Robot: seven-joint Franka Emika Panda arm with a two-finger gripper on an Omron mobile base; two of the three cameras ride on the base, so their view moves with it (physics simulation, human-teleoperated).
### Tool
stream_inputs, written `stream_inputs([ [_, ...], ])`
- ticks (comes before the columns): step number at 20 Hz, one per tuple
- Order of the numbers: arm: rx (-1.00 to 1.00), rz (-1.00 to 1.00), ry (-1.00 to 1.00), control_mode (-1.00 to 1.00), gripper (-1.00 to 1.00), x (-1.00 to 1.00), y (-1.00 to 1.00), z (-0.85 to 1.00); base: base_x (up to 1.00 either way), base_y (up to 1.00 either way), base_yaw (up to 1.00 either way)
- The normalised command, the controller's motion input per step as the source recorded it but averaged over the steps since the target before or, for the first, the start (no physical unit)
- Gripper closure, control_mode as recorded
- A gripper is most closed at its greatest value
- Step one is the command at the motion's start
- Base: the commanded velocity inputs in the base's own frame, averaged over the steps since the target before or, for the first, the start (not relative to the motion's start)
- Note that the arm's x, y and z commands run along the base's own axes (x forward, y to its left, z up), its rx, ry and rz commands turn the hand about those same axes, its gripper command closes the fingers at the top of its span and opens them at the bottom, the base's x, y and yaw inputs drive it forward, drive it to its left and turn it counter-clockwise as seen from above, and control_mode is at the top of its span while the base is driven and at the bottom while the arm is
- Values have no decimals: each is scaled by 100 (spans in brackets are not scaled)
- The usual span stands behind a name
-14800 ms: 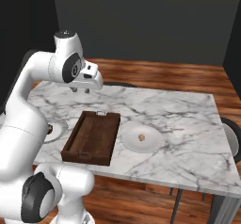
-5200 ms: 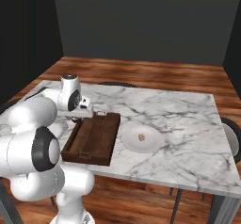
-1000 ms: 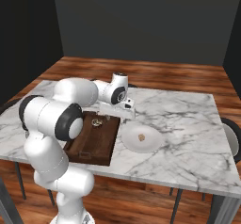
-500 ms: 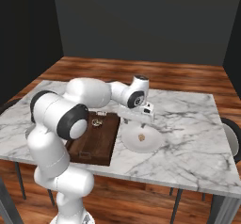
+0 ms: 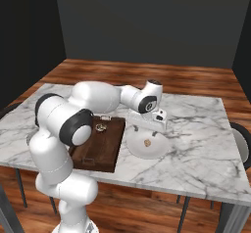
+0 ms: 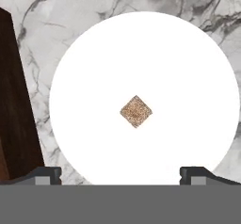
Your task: Move the dessert items from the plates to the tray.
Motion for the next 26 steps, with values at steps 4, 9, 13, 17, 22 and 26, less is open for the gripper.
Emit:
stream_inputs([
  [4, 0, 0, 0, -100, -100, -3, 0, -16, 0, 0, 0],
  [9, -2, 0, 0, -100, -100, 2, 0, -33, 0, 0, 0],
  [13, -7, 0, 0, -100, -100, 0, 0, -12, 0, 0, 0],
  [17, -7, 0, 0, -100, -100, 2, 0, 0, 0, 0, 0],
  [22, -1, 0, 0, -100, -100, 6, 0, 0, 0, 0, 0],
  [26, 0, 0, 0, -100, -100, 18, 0, -4, 0, 0, 0],
])
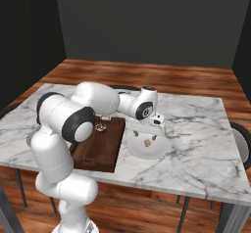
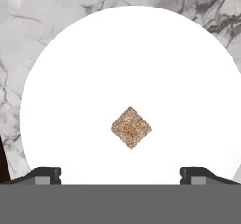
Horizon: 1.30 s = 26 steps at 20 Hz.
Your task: Move the dessert items from the plates to the tray.
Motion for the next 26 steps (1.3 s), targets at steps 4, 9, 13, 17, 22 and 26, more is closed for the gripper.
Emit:
stream_inputs([
  [4, 0, 0, 0, -100, -100, 15, 0, -13, 0, 0, 0],
  [9, 0, 0, 0, -100, -100, 13, -14, -22, 0, 0, 0],
  [13, 0, 0, 0, -100, -100, 6, -14, -19, 0, 0, 0],
  [17, 0, 0, 0, -100, -100, 2, -14, -7, 0, 0, 0],
  [22, 0, 0, 0, -100, -100, 1, -2, -6, 0, 0, 0],
  [26, 0, 0, 0, -100, -100, 0, 0, -7, 0, 0, 0],
])
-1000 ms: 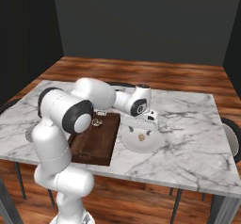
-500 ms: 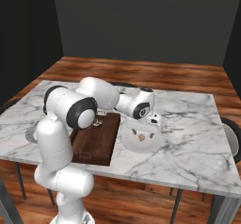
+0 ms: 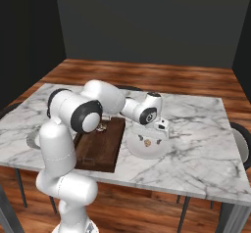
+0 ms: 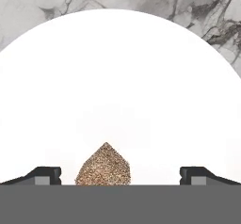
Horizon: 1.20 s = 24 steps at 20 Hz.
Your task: Move the dessert items from the plates to the tray.
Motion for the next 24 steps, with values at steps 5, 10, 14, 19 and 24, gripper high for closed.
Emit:
stream_inputs([
  [5, 0, 1, 0, -100, -100, 0, 1, -9, 0, 0, 0],
  [10, 0, 1, 0, -100, -100, 0, 0, -10, 0, 0, 0],
  [14, 0, 1, 0, -100, -100, 0, 0, -5, 0, 0, 0],
  [19, 0, 1, 0, -100, -100, 0, 0, -8, 0, 0, 0],
  [24, 0, 0, 0, -100, -100, 0, 0, -1, 0, 0, 0],
])
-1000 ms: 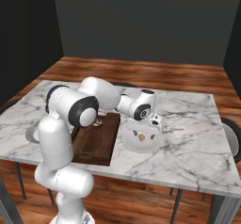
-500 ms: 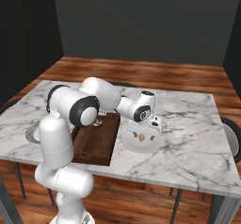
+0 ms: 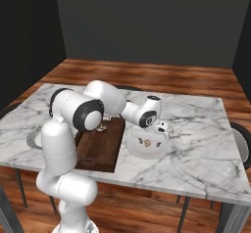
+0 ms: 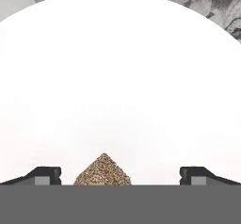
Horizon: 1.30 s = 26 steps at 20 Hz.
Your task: Move the dessert items from the plates to the tray.
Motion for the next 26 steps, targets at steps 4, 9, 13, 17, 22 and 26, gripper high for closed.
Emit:
stream_inputs([
  [4, 1, 0, 0, -100, 100, 0, -1, 0, 0, 0, 0],
  [9, 0, 0, 0, -100, 100, 0, 0, 0, 0, 0, 0],
  [13, 0, 0, 0, -100, 100, 0, 0, 0, 0, 0, 0],
  [17, 0, 0, 0, -100, 100, 0, 0, 2, 0, 0, 0],
  [22, 2, 0, -6, -100, 100, -20, 14, 51, 0, 0, 0],
  [26, 6, 2, -11, -100, 100, -43, 26, 71, 0, 0, 0],
])
